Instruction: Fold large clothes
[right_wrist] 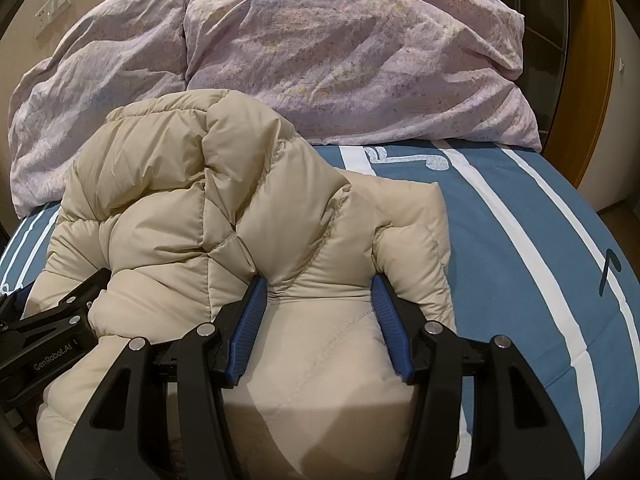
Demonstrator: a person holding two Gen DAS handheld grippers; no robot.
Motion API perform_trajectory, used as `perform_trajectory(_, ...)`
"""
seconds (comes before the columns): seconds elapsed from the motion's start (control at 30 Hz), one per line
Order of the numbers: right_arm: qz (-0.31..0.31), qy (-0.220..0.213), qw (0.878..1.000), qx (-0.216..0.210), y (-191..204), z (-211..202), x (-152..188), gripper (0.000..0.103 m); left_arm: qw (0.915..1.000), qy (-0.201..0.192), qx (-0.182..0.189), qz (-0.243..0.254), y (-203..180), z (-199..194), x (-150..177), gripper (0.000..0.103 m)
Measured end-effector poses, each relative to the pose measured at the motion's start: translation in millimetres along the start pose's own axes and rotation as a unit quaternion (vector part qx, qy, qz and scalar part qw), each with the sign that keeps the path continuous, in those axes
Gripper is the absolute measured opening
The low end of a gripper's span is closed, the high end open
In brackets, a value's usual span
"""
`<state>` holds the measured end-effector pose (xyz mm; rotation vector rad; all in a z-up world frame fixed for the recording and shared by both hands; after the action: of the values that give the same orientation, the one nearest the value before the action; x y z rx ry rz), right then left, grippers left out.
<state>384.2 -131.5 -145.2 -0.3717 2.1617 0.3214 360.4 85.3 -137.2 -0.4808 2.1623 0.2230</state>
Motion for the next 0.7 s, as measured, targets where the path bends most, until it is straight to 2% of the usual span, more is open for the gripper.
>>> perform_trajectory(0.5,0.000,-0.002,1.000,0.005,0.9,-1.0,1.2,0.057,0.9999,-0.002,0.009,-0.013,2.6,-2.3,0.9,0.101)
perform_trajectory(0.7,0.017,0.018,1.000,-0.019,-2.2,-4.3,1.1,0.058,0.9989,0.003,0.030,-0.036,6.4,-4.2,1.8,0.101)
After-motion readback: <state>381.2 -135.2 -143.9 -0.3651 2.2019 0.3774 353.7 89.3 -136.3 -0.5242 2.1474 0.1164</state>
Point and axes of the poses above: each gripper's, at about its wrist camera, not at the fingertips, and z roughly the way its jaws point, y to its left, x to its underside, the point moved 5 cm from there along z, roughly the way its jaws point, and after that the axes turned 11 degrees about -y, right-handed, at the moved point
